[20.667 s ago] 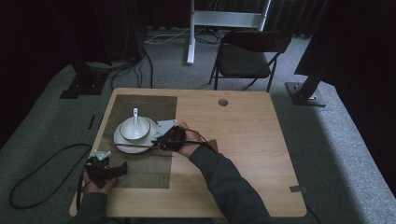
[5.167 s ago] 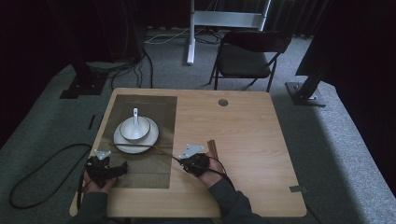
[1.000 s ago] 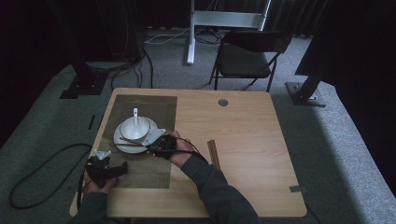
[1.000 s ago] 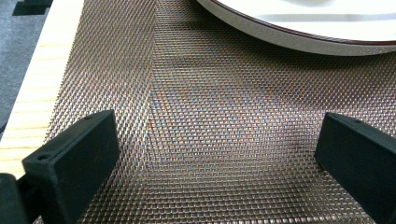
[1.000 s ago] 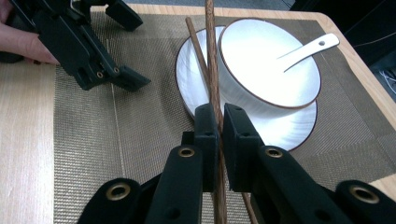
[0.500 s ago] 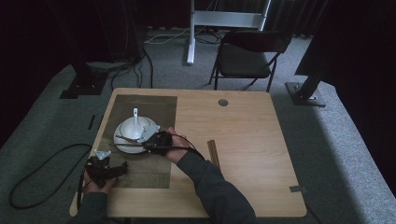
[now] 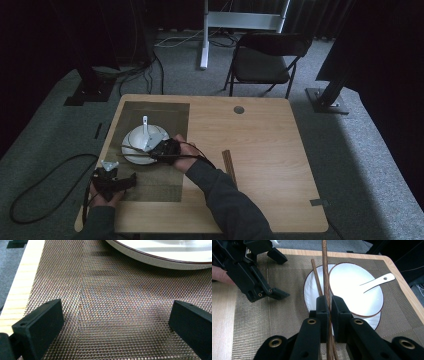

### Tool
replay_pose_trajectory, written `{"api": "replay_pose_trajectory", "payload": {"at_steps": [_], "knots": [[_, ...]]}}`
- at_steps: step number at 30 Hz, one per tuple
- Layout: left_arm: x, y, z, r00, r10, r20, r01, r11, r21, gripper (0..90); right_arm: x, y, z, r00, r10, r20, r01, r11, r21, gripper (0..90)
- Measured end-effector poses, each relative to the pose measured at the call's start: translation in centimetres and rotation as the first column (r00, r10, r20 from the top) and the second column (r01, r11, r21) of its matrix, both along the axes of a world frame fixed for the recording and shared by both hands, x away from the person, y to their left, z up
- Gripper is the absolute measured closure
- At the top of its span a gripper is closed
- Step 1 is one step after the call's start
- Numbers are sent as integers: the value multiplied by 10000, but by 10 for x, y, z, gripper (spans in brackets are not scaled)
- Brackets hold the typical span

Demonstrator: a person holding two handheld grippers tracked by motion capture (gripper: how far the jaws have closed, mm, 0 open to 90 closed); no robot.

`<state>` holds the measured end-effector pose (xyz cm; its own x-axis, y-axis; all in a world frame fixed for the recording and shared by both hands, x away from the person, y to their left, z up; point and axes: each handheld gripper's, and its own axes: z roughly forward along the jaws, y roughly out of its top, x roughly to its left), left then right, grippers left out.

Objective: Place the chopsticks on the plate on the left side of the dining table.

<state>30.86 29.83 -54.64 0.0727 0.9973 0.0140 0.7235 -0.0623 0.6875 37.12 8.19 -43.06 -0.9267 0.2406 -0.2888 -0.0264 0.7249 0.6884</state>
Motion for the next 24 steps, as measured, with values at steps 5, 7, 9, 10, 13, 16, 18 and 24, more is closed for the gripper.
{"api": "replay_pose_trajectory", "payload": {"at_steps": [5,7,9,10,13,16,18,24], "knots": [[0,0,0,10000,-9,2,9,10000,-2,2,0,3,0,10000,66,-29,-66,10000,-25,848],[0,0,0,10000,-10,-17,10,10000,-2,2,1,4,0,10000,42,-60,-42,10000,-40,849],[0,0,0,10000,-5,-3,5,10000,-1,2,1,5,0,10000,66,-59,-66,10000,-45,848],[0,0,0,10000,-5,-3,5,10000,-3,2,2,6,1,9999,88,-54,-88,10000,-45,848],[0,0,0,10000,-5,-5,5,10000,-3,2,2,6,2,9999,137,-60,-137,9999,-22,848],[0,0,0,10000,0,8,0,10000,-3,2,1,9,4,9997,220,-103,-220,9998,30,848],[0,0,0,10000,-4,-1,4,10000,-4,1,0,10,4,9996,266,-80,-266,9996,5,848],[0,0,0,10000,-7,-12,7,10000,-4,2,-2,16,6,9992,395,-101,-395,9992,-12,848]]}}
